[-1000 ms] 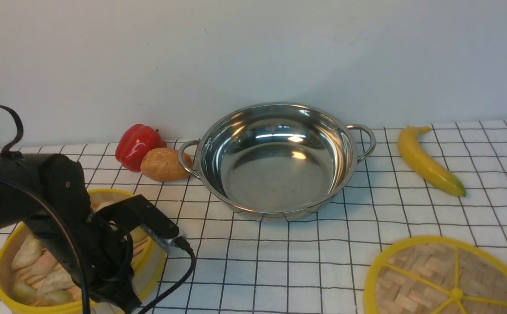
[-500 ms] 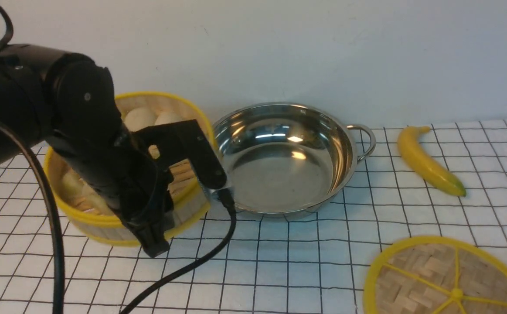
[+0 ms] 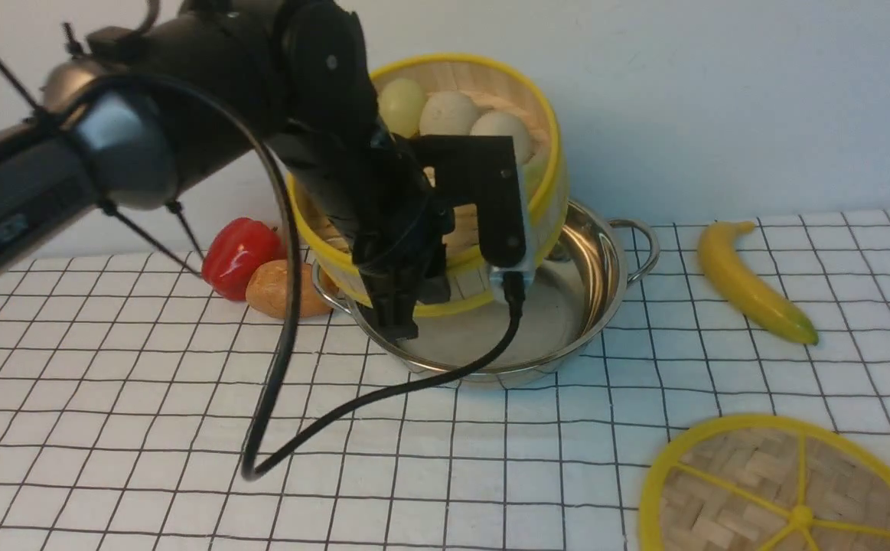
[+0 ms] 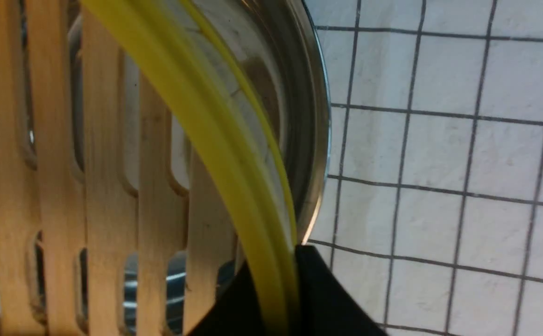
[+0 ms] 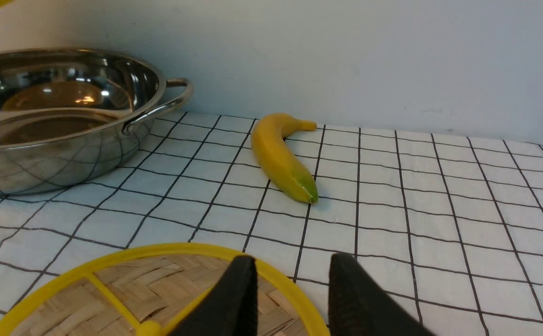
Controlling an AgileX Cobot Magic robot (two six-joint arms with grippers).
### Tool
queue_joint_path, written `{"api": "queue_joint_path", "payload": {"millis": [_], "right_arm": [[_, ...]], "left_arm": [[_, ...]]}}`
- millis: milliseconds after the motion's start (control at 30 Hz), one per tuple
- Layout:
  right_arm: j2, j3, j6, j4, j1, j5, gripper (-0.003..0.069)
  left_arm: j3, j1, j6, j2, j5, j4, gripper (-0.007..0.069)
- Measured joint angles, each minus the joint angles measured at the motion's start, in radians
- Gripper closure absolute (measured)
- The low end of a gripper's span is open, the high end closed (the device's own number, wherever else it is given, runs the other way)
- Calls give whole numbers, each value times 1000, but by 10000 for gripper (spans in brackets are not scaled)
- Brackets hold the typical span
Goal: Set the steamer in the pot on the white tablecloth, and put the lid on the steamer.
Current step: 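Place the bamboo steamer basket with dumplings into the steel pot with the left gripper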
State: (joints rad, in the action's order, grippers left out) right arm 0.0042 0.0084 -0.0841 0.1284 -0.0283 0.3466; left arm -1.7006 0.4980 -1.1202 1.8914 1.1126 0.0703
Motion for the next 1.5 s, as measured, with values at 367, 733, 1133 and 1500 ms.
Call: {"api": "queue_joint_path", "payload": {"millis": [367,733,1133,1500], "right_arm": [[0,0,0,0,0,0,416],[0,0,0,0,0,0,416],[0,0,0,0,0,0,416],[0,0,0,0,0,0,416]], "left_arm": [[-153,0,-102,221,-5,-38,595],[-161,0,-83,290,-10,11,595],[-167,0,-76,330,33,57,595],[-169,0,-76,351,14,57,510]]}}
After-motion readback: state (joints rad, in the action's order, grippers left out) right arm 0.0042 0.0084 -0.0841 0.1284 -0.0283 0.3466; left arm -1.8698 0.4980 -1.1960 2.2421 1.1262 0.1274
